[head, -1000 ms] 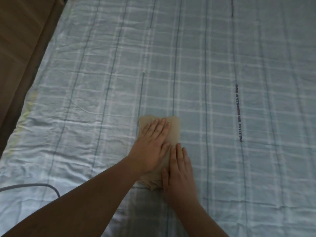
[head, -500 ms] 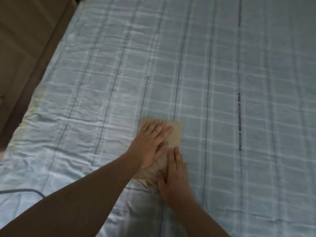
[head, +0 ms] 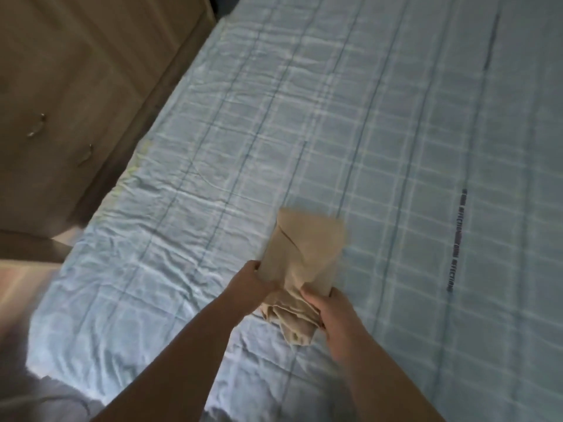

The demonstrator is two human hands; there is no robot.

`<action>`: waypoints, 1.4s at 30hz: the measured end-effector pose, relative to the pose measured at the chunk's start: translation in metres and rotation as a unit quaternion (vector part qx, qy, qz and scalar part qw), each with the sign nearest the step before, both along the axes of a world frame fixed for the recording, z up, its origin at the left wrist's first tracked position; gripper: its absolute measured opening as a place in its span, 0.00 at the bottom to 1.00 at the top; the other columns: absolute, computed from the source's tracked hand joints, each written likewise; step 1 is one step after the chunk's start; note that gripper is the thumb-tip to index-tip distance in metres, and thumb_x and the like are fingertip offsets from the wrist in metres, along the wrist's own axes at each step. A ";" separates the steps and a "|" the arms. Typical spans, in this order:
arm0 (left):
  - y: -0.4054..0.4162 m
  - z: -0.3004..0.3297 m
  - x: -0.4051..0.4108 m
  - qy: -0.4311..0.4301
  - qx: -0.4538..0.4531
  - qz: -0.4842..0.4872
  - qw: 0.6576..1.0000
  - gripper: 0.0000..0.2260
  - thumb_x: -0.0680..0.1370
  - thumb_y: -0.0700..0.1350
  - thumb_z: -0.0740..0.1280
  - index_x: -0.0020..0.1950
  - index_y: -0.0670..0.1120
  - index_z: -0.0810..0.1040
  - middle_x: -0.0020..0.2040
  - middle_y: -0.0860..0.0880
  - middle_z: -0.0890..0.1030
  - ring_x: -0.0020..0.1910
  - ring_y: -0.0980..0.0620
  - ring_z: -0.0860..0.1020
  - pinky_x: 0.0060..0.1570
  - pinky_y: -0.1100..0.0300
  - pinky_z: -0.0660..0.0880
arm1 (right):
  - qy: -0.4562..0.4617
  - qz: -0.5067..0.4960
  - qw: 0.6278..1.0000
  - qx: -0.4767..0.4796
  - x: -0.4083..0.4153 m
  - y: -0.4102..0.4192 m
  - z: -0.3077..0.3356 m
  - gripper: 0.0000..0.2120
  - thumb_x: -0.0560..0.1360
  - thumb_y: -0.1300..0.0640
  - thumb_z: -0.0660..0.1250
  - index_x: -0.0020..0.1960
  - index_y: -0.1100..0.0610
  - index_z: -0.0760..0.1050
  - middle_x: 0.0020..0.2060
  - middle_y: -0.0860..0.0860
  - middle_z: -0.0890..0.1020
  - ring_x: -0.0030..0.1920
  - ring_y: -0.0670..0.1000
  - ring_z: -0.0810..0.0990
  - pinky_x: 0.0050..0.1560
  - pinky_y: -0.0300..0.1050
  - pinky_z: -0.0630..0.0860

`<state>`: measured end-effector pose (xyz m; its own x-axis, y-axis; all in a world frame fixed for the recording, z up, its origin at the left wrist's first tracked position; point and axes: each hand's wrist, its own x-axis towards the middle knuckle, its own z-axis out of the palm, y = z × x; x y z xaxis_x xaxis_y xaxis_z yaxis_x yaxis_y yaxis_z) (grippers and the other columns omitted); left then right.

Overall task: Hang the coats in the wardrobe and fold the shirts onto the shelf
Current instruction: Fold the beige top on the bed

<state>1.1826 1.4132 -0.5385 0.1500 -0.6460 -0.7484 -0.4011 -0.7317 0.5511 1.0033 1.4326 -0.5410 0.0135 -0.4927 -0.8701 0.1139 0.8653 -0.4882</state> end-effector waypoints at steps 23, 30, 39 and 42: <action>0.348 0.395 0.423 0.050 -0.269 0.063 0.960 0.48 0.63 0.64 0.78 0.76 0.60 0.56 0.71 0.55 0.70 0.69 0.57 0.71 0.68 0.54 0.70 | -0.118 0.621 0.741 -0.227 0.353 0.175 0.405 0.28 0.66 0.55 0.76 0.64 0.48 0.73 0.55 0.51 0.84 0.55 0.53 0.84 0.54 0.51 0.81; 0.572 0.463 0.515 0.179 -0.299 0.256 0.902 0.32 0.67 0.49 0.79 0.65 0.37 0.74 0.58 0.38 0.82 0.55 0.43 0.82 0.50 0.53 0.80 | -0.201 0.743 0.607 -0.195 0.510 0.302 0.489 0.28 0.65 0.58 0.75 0.64 0.53 0.75 0.56 0.54 0.84 0.55 0.52 0.82 0.55 0.47 0.79; 0.700 0.490 0.557 0.008 -0.429 0.536 0.727 0.26 0.71 0.59 0.74 0.58 0.39 0.79 0.52 0.40 0.85 0.53 0.41 0.83 0.57 0.43 0.78 | -0.340 0.558 0.749 -0.114 0.644 0.393 0.510 0.18 0.74 0.44 0.66 0.50 0.58 0.85 0.43 0.57 0.84 0.41 0.54 0.85 0.50 0.50 0.77; 0.705 0.492 0.571 -0.059 -0.433 0.596 0.674 0.20 0.76 0.58 0.70 0.54 0.41 0.81 0.45 0.45 0.86 0.47 0.46 0.85 0.46 0.54 0.81 | -0.437 0.491 0.754 -0.022 0.678 0.402 0.494 0.29 0.75 0.37 0.60 0.63 0.58 0.80 0.62 0.61 0.79 0.61 0.60 0.80 0.59 0.55 0.75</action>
<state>1.7541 2.1182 -0.0460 0.9738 -0.2014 -0.1057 0.1085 0.0027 0.9941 1.6813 1.8342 -0.0466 0.9481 0.1000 -0.3018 -0.2766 0.7275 -0.6279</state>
